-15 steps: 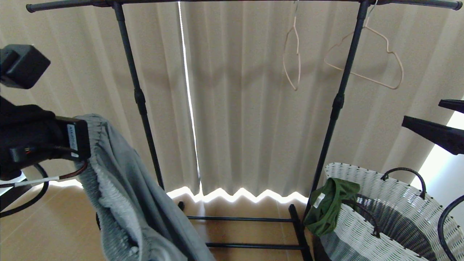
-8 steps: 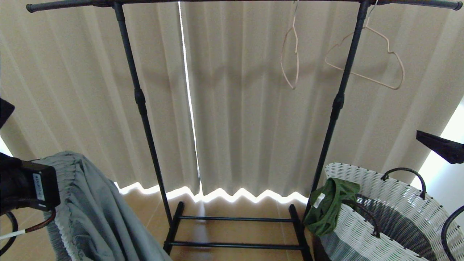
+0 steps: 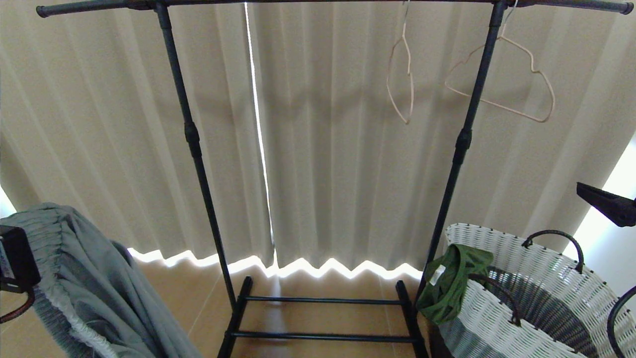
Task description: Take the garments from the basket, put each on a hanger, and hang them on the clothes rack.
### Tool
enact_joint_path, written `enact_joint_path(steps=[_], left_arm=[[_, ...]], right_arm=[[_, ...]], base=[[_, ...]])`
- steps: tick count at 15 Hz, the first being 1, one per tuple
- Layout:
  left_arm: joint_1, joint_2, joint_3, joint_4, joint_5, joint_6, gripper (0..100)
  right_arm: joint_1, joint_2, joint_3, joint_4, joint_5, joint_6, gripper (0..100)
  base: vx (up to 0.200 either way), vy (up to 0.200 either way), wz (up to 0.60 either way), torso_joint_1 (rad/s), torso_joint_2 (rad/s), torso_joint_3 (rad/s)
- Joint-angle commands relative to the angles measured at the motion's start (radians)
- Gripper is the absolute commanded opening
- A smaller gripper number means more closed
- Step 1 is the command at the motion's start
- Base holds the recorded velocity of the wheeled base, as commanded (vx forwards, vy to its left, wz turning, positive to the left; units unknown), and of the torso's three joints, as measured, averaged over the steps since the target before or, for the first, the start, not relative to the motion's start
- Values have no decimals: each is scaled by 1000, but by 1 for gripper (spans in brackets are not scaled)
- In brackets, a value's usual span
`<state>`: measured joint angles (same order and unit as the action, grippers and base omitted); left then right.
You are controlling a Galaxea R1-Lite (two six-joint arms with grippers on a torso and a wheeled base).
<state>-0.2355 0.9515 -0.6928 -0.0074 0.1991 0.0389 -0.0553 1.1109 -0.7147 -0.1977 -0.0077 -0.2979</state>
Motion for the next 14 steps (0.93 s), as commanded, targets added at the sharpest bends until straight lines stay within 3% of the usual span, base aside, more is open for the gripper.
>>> enact_joint_path(steps=[1,5,14], left_arm=[[4,-5,1,-2,-4,4,0],[-44,-25,-1,-6,-7,13,0],[-64,-20,4,-42,-21,64,0]], right_arm=[[0,1,1,0,-8,-20,100],[0,-5,15,-6,-28,-43,100],[-14,-5,12,-6,-28,-43,100]], base=[[0,0,0,0,0,0],[0,0,0,0,0,0],[0,0,0,0,0,0]])
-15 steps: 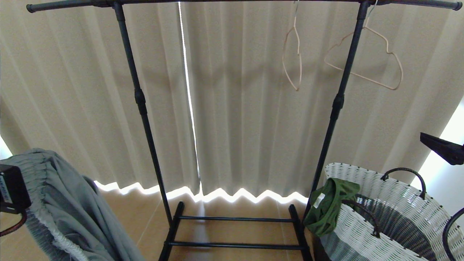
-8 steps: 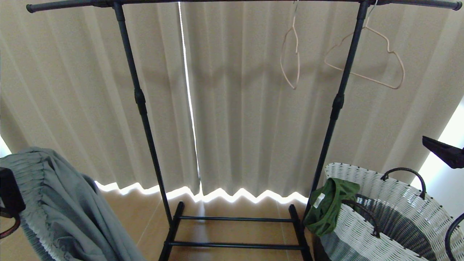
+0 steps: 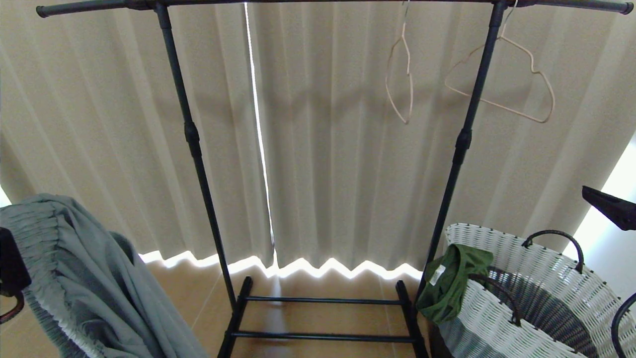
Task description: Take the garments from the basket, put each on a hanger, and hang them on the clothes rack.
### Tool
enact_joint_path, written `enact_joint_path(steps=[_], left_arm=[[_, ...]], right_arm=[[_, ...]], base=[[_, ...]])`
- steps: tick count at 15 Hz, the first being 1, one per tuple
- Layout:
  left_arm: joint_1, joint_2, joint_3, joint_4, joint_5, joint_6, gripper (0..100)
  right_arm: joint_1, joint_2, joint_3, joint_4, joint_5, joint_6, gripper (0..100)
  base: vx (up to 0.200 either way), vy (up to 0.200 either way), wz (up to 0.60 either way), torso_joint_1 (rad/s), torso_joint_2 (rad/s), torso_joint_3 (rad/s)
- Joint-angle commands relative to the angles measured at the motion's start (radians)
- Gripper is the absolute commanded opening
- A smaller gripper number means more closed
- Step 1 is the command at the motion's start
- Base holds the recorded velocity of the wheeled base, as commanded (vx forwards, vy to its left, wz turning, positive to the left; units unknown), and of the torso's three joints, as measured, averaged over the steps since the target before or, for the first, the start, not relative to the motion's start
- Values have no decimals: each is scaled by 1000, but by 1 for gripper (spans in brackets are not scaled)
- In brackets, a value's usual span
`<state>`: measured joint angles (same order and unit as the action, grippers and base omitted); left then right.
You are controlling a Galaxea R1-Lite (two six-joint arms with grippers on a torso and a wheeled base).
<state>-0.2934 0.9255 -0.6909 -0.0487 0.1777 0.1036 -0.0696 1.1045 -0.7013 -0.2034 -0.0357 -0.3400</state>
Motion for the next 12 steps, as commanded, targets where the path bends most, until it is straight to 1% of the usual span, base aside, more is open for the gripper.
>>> enact_joint_path(steps=[1,2,7,10,12], left_arm=[[-13,6,4,0,-15,1,0],[-23,4,2,0,-30,1,0],[-30,7,1,-2,-33,1,0],[-30,4,2,0,-33,8,0],[-30,4,4,-2,-33,22,0]], right_arm=[[-1,2,-1,-1,0,-1,100],[-1,2,-3,-2,2,-1,100],[-1,0,-3,-2,5,3,100],[1,0,-3,-2,7,3,100],[-1,0,-1,-2,7,3,100]], base=[[0,0,0,0,0,0],[0,0,0,0,0,0],[0,0,0,3,-21,-16],[0,0,0,58,-232,-266],[0,0,0,122,-469,-339]])
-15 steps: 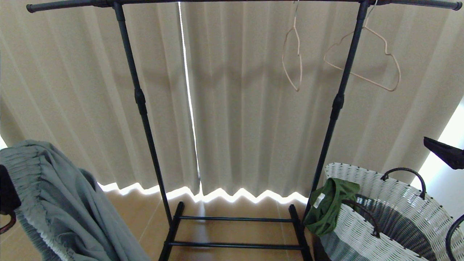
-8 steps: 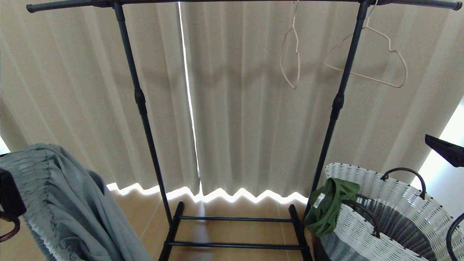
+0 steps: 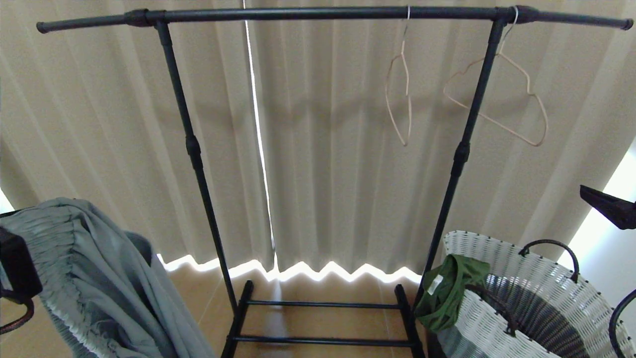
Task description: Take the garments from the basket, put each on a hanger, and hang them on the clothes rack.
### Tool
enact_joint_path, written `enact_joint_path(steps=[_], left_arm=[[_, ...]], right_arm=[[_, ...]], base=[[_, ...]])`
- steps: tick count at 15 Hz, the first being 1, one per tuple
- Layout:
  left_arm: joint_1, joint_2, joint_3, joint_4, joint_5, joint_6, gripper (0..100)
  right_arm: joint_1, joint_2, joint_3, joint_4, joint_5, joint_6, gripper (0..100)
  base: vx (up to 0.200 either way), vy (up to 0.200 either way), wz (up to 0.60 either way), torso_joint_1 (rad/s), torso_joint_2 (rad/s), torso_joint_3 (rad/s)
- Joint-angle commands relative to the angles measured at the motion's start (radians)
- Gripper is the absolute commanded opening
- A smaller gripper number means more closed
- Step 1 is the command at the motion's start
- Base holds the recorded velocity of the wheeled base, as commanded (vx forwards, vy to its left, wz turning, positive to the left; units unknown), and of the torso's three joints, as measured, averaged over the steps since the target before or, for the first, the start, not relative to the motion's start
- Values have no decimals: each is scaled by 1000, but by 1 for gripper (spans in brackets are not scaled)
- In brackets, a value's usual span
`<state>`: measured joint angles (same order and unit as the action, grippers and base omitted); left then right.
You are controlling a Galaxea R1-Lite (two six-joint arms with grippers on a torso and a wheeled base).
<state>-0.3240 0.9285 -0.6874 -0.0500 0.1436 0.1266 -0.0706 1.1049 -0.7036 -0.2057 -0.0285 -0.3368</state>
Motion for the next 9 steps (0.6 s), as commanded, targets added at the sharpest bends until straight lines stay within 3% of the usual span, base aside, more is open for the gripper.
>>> enact_joint_path(steps=[1,9], left_arm=[[0,0,0,1,1,1,0],[0,-7,23,1,-1,28,0]], right_arm=[[0,0,3,0,-1,-1,100],[0,12,0,-1,4,1,100]], base=[[0,0,0,110,-540,-315],[0,0,0,154,-480,-304]])
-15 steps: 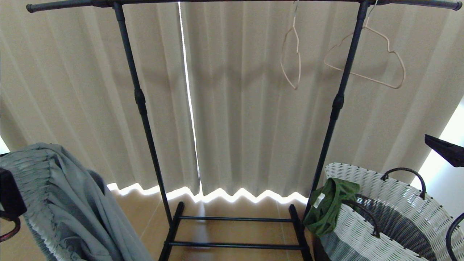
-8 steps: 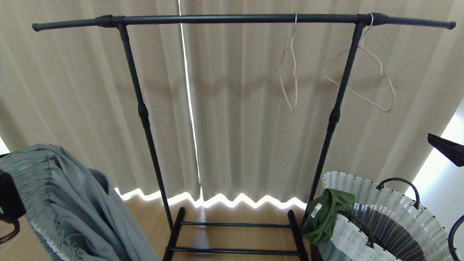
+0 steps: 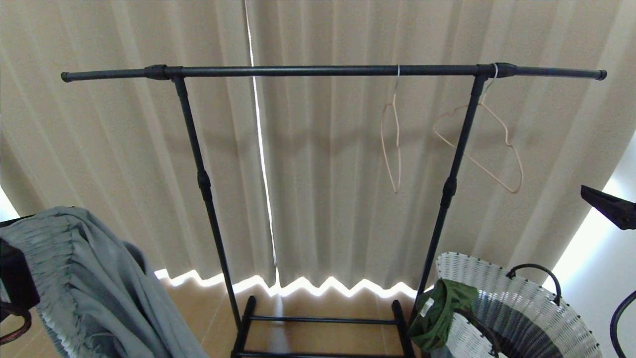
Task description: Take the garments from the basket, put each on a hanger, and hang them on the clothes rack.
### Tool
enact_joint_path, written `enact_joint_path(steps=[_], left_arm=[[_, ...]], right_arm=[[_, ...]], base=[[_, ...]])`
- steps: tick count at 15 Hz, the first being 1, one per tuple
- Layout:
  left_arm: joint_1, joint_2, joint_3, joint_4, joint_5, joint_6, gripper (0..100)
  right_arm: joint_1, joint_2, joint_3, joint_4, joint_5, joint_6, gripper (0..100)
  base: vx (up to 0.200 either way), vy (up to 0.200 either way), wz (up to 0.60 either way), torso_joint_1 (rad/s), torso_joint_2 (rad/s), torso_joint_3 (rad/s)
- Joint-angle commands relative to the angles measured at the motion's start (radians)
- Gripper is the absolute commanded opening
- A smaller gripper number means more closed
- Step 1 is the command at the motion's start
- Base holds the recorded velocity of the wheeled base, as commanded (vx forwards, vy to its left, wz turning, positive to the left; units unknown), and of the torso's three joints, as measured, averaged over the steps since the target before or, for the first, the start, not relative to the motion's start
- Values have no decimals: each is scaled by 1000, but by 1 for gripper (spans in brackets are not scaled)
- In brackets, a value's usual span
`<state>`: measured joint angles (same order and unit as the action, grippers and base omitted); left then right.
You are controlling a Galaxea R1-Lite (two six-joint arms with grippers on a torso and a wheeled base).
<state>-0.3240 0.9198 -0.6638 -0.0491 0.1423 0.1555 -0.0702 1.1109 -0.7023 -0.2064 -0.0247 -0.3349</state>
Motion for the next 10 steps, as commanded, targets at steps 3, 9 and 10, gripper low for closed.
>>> enact_joint_path(steps=[3,9,10], left_arm=[[0,-1,3,0,0,12,0],[0,-1,10,-46,0,15,0],[-1,-1,13,-66,-1,15,0]], right_arm=[[0,4,7,-44,-3,-3,100],[0,32,73,-157,0,-1,100],[0,32,80,-157,-3,-1,100]], base=[[0,0,0,193,-489,-299],[0,0,0,99,-244,-141],[0,0,0,0,0,0]])
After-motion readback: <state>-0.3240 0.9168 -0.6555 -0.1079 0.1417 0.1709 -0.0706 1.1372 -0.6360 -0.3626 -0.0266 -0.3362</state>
